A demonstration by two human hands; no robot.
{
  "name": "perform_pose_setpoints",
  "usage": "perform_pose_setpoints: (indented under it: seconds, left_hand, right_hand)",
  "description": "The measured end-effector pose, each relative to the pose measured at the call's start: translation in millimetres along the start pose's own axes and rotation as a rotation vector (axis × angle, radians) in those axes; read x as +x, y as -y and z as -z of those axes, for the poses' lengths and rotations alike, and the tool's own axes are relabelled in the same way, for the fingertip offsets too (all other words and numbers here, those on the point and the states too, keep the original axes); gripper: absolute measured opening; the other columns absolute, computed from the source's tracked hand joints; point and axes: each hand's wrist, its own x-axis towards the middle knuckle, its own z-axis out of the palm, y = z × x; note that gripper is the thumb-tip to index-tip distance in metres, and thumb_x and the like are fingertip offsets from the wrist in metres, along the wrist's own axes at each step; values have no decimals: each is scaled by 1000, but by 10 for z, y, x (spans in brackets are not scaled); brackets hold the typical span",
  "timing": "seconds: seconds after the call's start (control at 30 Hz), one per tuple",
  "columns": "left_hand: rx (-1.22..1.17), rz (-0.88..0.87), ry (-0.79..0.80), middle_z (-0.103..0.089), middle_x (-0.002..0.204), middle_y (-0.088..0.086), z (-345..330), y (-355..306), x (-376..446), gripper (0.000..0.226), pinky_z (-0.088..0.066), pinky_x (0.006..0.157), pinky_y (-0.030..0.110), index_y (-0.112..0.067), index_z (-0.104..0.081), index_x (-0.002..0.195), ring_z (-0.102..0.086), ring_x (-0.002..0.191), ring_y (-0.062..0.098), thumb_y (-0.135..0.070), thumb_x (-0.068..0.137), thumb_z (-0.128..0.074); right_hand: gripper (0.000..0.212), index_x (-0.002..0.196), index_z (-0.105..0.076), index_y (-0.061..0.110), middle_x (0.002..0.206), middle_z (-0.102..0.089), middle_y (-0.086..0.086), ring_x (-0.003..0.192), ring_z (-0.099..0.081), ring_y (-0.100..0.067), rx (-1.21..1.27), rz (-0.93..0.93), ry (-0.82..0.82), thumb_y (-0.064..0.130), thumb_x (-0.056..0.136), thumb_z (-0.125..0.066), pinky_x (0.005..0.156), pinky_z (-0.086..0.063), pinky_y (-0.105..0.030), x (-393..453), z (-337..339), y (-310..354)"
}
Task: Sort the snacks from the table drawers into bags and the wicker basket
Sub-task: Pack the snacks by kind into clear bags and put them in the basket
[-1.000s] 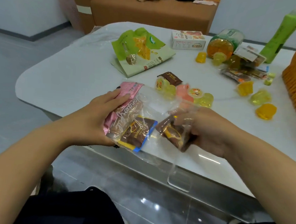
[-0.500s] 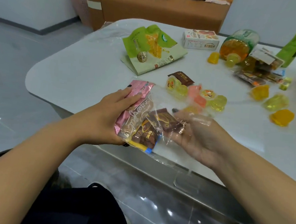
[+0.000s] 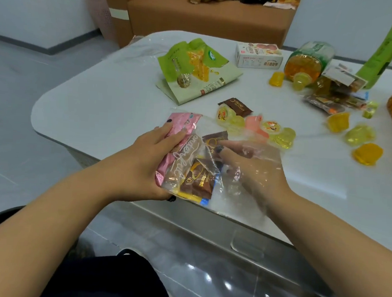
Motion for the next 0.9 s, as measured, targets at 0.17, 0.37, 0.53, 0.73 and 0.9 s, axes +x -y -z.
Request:
perform_pose_setpoints:
  seconds: [0.17,0.37,0.53,0.73,0.9]
  left_hand:
    - [13,20,13,14,150,-33,7,-125,-16,110,-16,115,27,-68,18,129,2,149,6,-85,46,-51]
    - [139,136,58,21,161,-11,-18,-195,4,122,-21,118,38,-42,15,151,10,150,16,-73,66,-68]
    - [213,180,67,23,161,-7,-5,-277,13,122,-28,116,45,-38,17,152,10,151,20,-74,70,-65]
    - [241,253,71,18,162,-7,100,-165,7,120,-29,115,45,-39,18,151,7,151,21,-76,71,-62]
    - [256,309,65,17,163,-2,165,-69,13,123,-31,114,45,-35,20,151,6,151,24,-76,70,-63]
  right_hand:
    - [20,107,-75,25,80,-66,11,71,-56,6,-378,180,180,24,89,-66,65,-39,-5,44,-6,13]
    - [31,116,-70,11,51,-55,17,64,-51,-3,-563,183,327,28,96,-53,63,-38,-18,66,3,60]
    - [47,62,-69,36,33,-45,18,54,-43,-1,-637,122,426,12,97,-49,56,-32,-13,42,22,203]
    - [29,86,-74,26,71,-68,-1,47,-50,2,-418,153,168,3,89,-57,50,-42,-11,112,408,304]
    - [26,90,-74,15,67,-65,-6,47,-52,-4,-333,65,-189,-1,85,-54,45,-44,-17,482,657,468]
